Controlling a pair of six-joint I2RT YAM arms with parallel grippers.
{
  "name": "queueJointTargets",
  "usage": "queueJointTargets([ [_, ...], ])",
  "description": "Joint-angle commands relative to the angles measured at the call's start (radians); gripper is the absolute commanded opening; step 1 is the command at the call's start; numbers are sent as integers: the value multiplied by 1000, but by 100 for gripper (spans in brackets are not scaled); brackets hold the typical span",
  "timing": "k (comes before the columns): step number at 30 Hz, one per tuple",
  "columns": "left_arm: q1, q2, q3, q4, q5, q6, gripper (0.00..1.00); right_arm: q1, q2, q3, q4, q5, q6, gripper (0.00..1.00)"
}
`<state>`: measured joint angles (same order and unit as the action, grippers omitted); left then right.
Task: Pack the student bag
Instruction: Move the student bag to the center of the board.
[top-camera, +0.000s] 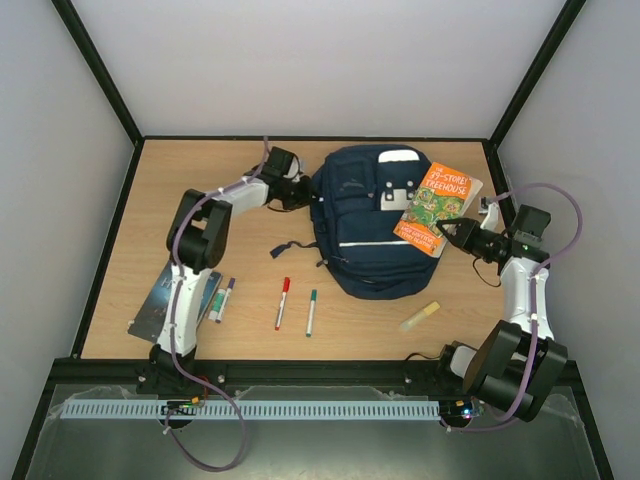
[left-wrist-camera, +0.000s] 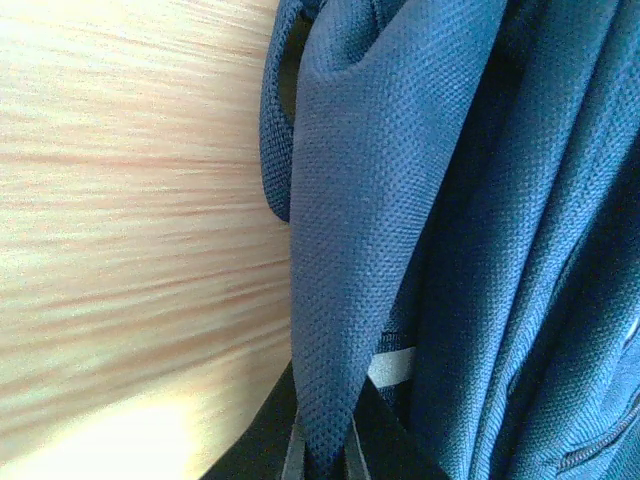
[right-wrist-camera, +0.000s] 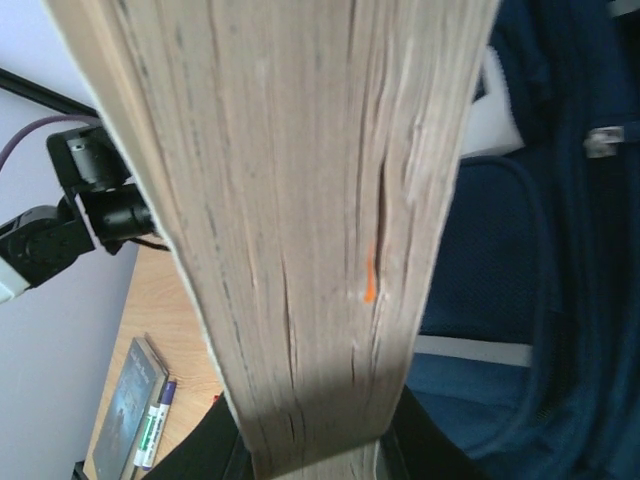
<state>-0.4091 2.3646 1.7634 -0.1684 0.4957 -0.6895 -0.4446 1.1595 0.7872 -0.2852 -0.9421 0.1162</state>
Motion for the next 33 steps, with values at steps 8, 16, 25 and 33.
queueJointTargets([
  [8, 274, -222, -262, -95, -117, 19, 38, 0, 11, 2, 37, -66, -26, 1],
  [16, 268, -394, -249, -237, -303, 81, 63, 0, -2, 6, 29, -63, -32, 1],
  [25, 17, -655, -316, -375, -407, 403, 65, -2, -6, 12, 26, -65, -34, 1],
  [33, -294, -678, -410, -408, -428, 624, 99, -2, 0, 14, 20, -72, -37, 1],
])
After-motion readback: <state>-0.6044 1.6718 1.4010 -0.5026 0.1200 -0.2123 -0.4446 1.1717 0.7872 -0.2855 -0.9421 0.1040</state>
